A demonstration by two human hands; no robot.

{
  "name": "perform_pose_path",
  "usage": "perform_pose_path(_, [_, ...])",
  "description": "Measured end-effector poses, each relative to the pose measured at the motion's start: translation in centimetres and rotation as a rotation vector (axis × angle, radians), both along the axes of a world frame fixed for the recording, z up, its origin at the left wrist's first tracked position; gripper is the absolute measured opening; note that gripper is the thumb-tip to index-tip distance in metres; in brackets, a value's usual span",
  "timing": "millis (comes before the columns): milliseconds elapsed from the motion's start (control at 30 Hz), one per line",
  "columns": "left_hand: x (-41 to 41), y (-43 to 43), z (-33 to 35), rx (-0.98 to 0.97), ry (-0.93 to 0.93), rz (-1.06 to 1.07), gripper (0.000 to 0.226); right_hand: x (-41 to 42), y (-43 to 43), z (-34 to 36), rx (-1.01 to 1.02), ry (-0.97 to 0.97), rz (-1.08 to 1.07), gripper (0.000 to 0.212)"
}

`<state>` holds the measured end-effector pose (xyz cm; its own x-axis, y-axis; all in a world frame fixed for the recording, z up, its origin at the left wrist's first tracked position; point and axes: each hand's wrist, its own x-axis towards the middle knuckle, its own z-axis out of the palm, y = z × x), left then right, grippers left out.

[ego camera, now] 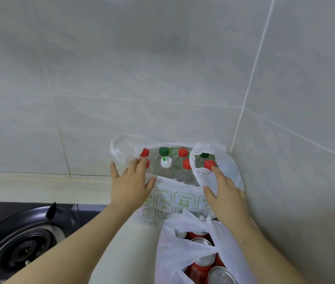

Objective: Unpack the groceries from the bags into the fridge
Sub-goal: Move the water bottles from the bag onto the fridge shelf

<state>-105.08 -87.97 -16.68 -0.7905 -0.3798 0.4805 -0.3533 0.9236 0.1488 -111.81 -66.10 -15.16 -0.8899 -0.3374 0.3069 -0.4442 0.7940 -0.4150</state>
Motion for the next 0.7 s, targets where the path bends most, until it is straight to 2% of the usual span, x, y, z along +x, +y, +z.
perform_pose_path(167, [-0.5, -0.8, 0.4, 0.094, 0.063, 0.021, 0.067, -0.4, -0.2, -0.2, -0.04, -0.035, 0.001, 0.064])
perform_pose_path(367, [-2.8, -2.3, 1.2, -0.008, 0.18, 0.076, 0.059, -2.3, -0.4, 0.1, 0.067, 0.094, -0.131, 0.062])
perform_pose_path(467, [-4.6, -3.6, 1.4, -0.001, 0.143, 0.078, 0.059, -3.5, -0.8, 0.3, 0.115, 0.117, -0.191, 0.061])
perform_pose_path(567, [-5.6, -4.2, 1.4, 0.149, 0.077, 0.069, 0.063, -4.2, -1.1, 0.3, 0.126, 0.148, -0.251, 0.059])
perform_pose_path(700, [-6.0, -4.0, 0.5, 0.531, 0.066, -0.105, 0.07, -5.1, -1.2, -0.7, 0.121, 0.124, -0.338, 0.064])
